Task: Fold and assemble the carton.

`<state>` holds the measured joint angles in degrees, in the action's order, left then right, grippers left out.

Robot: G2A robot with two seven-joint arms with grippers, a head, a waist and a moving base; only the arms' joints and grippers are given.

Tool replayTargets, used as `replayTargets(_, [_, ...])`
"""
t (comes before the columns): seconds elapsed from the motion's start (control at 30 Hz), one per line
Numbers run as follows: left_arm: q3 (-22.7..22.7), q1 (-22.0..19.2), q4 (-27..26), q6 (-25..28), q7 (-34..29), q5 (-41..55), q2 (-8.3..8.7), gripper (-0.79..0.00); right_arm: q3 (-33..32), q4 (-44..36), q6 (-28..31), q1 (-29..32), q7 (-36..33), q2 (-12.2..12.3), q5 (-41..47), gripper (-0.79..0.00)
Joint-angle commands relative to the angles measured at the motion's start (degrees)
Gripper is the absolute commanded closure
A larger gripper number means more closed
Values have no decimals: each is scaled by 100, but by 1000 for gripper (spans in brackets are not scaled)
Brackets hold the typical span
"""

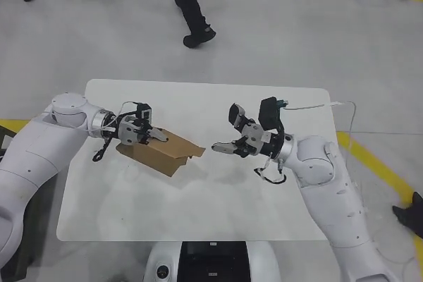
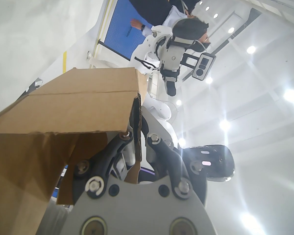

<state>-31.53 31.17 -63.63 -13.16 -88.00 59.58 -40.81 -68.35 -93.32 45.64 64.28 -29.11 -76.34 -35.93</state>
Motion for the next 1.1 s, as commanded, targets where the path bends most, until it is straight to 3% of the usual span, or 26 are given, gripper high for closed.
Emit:
replayTargets(0.0, [59, -20, -60, -2, 0, -24, 15, 0, 93, 33, -111, -1, 201, -8, -513, -785])
replayTargets(0.23, [205, -105, -163, 12, 0, 146, 48, 0, 341, 191, -209, -119, 386, -6, -1171, -785])
replayTargets(1.07, [440, -181, -328, 196, 0, 1261, 130, 0, 839, 139, -514, -119, 720, 28, -1417, -785])
